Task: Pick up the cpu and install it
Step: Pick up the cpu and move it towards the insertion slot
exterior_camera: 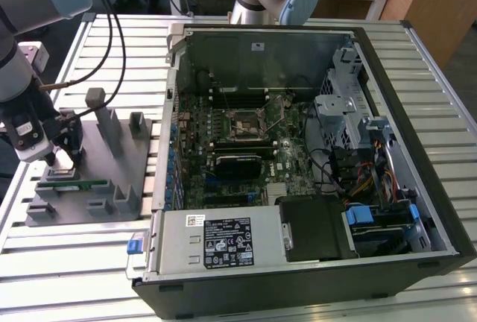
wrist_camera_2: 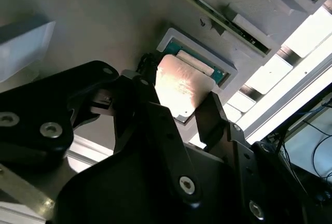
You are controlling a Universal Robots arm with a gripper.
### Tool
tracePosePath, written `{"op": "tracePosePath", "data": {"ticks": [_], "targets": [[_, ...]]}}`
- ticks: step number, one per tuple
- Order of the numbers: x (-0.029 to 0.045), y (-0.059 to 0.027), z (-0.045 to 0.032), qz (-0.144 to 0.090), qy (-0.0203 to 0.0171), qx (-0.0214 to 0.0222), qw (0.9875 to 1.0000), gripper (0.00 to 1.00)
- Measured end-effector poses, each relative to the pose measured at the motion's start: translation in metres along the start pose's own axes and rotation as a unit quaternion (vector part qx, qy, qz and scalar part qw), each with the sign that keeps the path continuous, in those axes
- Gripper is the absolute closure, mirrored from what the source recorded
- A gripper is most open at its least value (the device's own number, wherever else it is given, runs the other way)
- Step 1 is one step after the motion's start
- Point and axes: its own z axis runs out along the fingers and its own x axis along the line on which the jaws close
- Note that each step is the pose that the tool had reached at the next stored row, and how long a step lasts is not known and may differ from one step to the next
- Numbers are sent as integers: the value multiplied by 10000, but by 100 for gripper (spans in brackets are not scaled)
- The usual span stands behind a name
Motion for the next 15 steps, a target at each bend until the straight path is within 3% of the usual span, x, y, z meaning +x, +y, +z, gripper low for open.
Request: {"op": "tracePosePath", "data": {"ticks": [6,15], "targets": [[-7,1,-15,0,-2,-1,10000,46],[-7,6,-119,0,-1,-1,10000,46]]}}
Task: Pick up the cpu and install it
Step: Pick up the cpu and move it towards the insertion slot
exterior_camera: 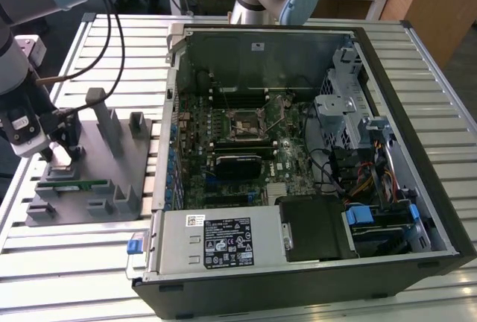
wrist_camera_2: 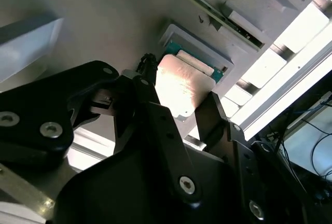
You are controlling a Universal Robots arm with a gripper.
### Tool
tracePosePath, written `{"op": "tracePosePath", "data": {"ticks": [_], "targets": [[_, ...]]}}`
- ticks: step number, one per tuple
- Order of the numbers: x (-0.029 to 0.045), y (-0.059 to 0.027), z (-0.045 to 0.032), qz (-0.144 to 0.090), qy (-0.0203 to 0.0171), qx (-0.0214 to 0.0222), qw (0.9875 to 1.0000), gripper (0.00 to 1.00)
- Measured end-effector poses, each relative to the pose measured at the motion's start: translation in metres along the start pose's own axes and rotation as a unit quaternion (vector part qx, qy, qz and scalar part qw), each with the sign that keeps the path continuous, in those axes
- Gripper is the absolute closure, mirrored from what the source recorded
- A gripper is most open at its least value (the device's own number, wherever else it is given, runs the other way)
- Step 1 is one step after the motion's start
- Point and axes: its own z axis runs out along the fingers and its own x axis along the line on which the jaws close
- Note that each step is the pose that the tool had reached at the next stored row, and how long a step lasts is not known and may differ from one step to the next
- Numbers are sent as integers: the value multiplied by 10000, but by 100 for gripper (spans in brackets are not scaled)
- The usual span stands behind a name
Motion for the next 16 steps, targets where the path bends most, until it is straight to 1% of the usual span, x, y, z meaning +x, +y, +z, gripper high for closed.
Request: {"op": "tracePosePath", "data": {"ticks": [6,12,16], "targets": [[0,3,-71,0,0,0,10000,46],[1,4,-106,0,0,-5,10000,46],[1,8,-175,0,0,-5,10000,46]]}}
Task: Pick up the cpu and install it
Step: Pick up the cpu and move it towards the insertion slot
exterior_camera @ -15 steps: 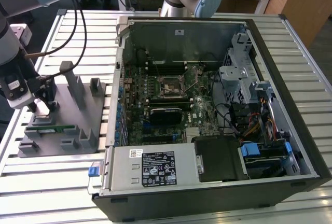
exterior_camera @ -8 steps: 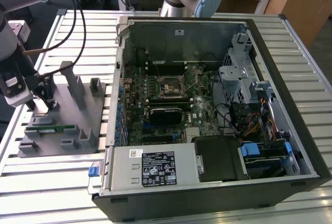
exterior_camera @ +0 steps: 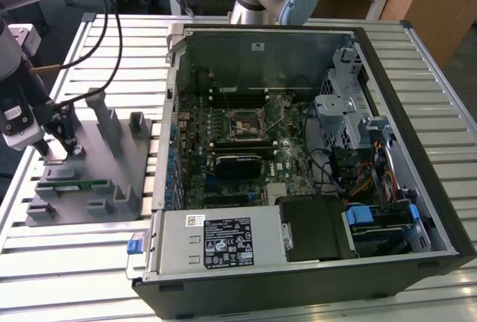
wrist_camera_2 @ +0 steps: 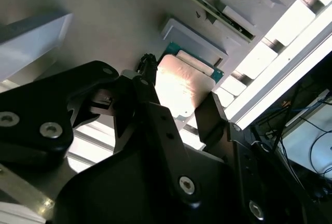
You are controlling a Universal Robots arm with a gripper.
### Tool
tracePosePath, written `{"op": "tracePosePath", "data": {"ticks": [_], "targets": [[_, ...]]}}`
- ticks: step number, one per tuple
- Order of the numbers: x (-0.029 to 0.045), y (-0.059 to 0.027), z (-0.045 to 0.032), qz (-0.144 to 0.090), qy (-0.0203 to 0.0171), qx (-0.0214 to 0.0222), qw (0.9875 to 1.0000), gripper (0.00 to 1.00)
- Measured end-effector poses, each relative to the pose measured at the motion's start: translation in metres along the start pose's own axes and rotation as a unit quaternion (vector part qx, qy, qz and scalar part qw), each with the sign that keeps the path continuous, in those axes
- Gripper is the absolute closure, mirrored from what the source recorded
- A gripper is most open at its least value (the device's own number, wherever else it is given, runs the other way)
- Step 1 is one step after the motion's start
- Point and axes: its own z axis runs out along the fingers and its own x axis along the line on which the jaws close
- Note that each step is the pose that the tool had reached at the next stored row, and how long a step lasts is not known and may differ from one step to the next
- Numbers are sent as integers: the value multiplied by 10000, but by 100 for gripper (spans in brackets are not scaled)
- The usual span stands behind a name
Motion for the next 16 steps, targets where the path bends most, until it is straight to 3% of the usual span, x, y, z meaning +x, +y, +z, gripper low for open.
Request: {"op": "tracePosePath", "data": {"ticks": [16], "targets": [[3,10,-72,0,-1,-1,10000,46]]}}
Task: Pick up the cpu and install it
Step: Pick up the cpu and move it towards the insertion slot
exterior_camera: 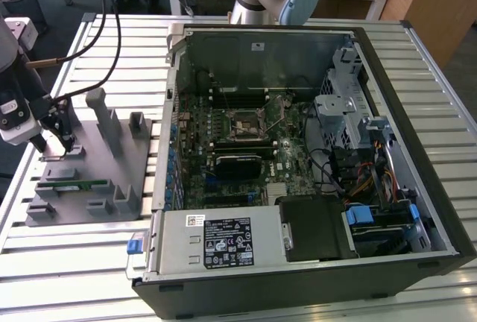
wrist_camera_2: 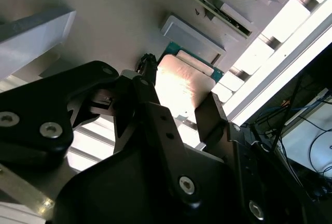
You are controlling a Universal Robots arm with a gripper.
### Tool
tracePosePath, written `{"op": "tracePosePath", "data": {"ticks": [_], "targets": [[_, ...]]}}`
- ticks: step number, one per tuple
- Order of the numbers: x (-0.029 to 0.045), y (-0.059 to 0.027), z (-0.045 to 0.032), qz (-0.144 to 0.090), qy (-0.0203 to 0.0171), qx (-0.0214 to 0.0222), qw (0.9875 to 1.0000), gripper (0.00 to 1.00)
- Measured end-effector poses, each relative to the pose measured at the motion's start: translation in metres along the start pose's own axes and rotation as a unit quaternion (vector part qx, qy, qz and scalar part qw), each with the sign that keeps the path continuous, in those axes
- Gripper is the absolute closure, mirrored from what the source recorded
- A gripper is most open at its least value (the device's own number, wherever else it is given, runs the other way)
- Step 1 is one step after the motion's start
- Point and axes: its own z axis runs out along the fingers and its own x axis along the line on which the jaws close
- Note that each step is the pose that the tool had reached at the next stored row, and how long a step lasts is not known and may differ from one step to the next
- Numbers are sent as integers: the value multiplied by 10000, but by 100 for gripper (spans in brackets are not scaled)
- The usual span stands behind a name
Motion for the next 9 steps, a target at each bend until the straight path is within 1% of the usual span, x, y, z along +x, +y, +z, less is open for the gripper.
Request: {"op": "tracePosePath", "data": {"ticks": [9], "targets": [[0,1,-21,0,-1,0,10000,46]]}}
